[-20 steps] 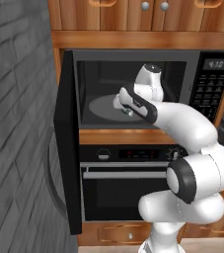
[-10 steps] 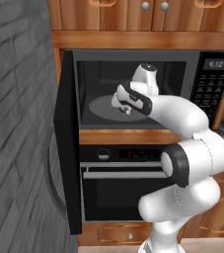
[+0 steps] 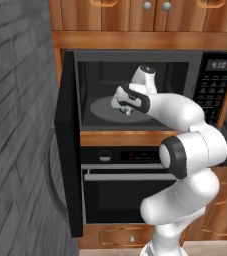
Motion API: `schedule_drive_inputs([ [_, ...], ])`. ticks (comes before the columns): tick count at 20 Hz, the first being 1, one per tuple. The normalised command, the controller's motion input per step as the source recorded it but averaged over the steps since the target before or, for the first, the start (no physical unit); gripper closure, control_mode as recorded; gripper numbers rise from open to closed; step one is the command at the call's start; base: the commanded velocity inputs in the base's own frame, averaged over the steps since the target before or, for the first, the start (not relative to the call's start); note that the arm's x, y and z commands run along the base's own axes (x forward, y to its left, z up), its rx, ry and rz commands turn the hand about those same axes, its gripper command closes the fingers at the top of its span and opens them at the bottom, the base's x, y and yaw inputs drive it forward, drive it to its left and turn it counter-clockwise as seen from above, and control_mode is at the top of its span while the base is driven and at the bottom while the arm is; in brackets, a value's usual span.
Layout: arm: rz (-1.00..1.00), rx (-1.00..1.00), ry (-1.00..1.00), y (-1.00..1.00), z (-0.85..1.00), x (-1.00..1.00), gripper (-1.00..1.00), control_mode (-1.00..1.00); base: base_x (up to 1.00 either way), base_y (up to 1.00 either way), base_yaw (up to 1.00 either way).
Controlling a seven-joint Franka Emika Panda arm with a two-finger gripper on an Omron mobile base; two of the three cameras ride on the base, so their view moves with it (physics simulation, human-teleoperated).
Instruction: Pick the mug from the counter and place it inside the microwave. Then close the microwave.
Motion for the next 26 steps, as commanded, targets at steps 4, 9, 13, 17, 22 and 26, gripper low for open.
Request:
schedule_drive_inputs([
  [4, 0.0, 0.0, 0.0, 0.0, -0.09, 0.23, 1.0, -1.0, 0.0, 0.0, 0.0],
  [9, 0.0, 0.0, 0.0, 0.0, -0.06, 0.01, 1.0, -1.0, 0.0, 0.0, 0.0],
  [13, 0.0, 0.0, 0.0, 0.0, -0.05, 0.0, 1.0, -1.0, 0.0, 0.0, 0.0],
  [17, 0.0, 0.0, 0.0, 0.0, -0.29, 0.0, 1.0, -1.0, 0.0, 0.0, 0.0],
  [22, 0.0, 0.0, 0.0, 0.0, -0.05, 0.0, 1.0, -1.0, 0.0, 0.0, 0.0],
  [26, 0.0, 0.0, 0.0, 0.0, 0.0, 0.0, -1.0, -1.0, 0.0, 0.0, 0.0],
])
